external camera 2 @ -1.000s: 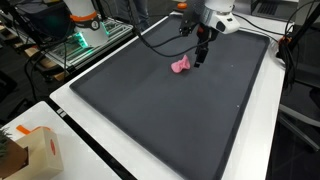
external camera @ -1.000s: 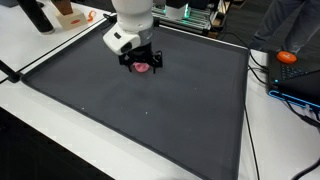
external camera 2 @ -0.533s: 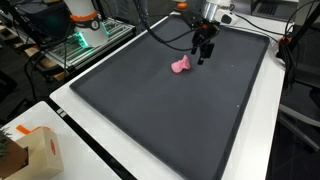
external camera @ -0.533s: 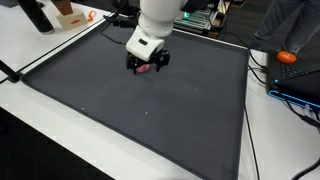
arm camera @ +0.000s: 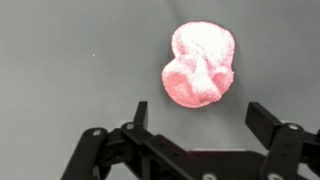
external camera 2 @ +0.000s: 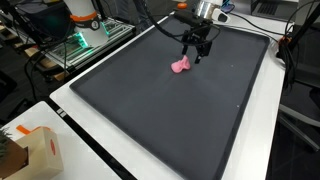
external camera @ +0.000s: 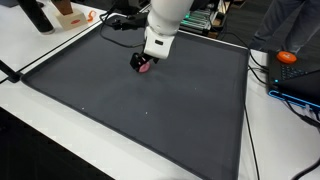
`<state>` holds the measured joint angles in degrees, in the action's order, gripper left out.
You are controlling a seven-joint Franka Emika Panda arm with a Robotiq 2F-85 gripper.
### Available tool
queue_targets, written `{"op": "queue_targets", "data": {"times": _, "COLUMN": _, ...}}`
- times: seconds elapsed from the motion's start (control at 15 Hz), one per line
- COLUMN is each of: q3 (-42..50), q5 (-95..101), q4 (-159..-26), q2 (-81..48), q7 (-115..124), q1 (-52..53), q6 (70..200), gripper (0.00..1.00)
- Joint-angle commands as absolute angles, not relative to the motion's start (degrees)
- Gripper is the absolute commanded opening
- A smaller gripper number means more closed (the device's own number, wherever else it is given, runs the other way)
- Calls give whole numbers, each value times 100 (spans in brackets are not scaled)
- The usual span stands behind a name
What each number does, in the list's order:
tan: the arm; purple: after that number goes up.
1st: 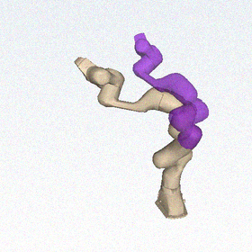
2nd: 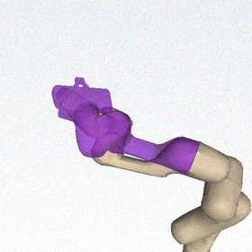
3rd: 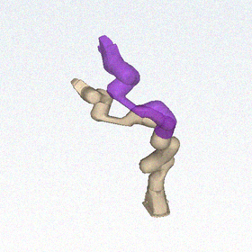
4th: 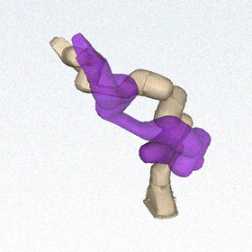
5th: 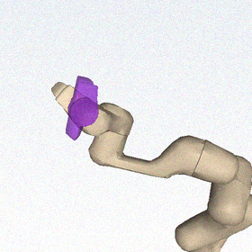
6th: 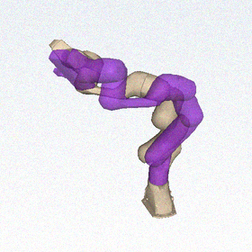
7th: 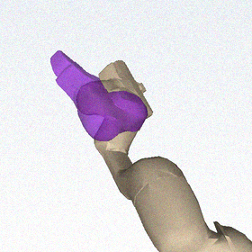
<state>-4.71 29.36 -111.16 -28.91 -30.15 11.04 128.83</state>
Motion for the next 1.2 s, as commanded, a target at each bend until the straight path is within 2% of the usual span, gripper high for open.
{"op": "queue_targets", "data": {"times": 0.0, "q3": -682, "q5": 3034, "q4": -11538, "q2": -2559, "q7": -3612, "q1": 956, "q6": 12789, "gripper": 100}}
{"op": "queue_targets", "data": {"times": 0.6, "q3": -799, "q5": 2409, "q4": -11487, "q2": -2535, "q7": -3685, "q1": 829, "q6": 12857, "gripper": 100}}
{"op": "queue_targets", "data": {"times": 1.13, "q3": -728, "q5": 1431, "q4": -11103, "q2": -2682, "q7": -2716, "q1": 573, "q6": 12948, "gripper": 100}}
